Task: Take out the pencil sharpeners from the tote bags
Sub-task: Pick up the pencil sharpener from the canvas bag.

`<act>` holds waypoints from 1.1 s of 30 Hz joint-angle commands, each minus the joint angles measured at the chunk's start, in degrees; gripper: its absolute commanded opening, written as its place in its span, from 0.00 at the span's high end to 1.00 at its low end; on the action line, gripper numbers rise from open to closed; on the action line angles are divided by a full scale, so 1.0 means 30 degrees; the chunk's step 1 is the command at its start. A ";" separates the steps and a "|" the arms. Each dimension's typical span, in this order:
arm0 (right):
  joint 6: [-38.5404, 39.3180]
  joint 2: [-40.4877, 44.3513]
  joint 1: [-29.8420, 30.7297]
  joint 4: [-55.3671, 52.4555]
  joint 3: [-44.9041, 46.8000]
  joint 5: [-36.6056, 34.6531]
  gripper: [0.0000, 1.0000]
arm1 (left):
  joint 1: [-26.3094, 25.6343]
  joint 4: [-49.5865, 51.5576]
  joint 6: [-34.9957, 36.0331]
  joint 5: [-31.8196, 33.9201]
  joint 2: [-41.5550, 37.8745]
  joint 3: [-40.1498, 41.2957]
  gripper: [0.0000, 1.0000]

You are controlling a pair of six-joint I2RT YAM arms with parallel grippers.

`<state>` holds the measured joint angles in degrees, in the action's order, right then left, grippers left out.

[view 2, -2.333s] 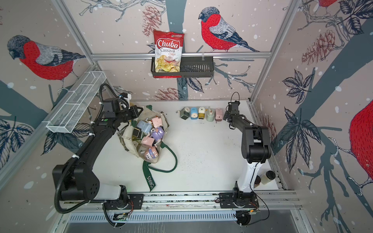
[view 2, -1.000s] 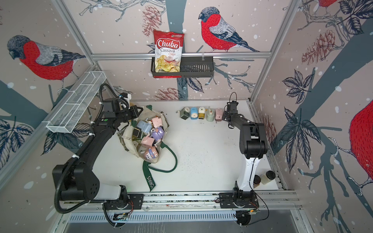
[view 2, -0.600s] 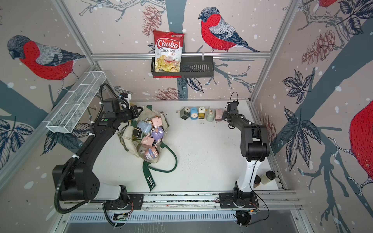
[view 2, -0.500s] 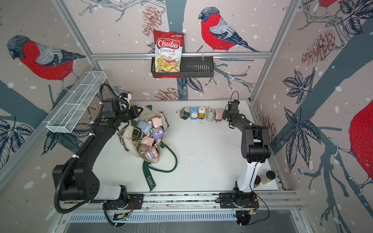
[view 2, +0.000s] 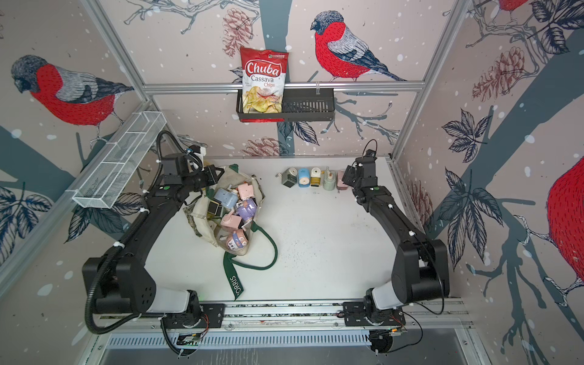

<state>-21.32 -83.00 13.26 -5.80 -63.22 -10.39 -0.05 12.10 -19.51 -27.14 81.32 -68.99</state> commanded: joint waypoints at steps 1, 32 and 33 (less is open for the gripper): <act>-0.0886 0.1374 0.2429 0.0762 0.0390 0.0334 0.30 | -0.0104 -0.0934 0.0170 -0.0274 -0.0007 -0.0148 1.00; 1.6261 -0.7658 1.8839 -0.2165 -0.5355 0.2205 0.17 | -0.0141 -0.0873 0.0226 -0.0198 -0.0125 -0.0224 1.00; 1.6429 -0.8049 1.8879 -0.2360 -0.5737 0.2086 0.17 | -0.0112 -0.0869 0.0225 -0.0194 -0.0152 -0.0208 1.00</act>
<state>21.65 -105.30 69.63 -11.73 -78.37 -2.90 -0.19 12.21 -19.46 -26.76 81.21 -69.04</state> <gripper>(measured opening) 0.827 0.059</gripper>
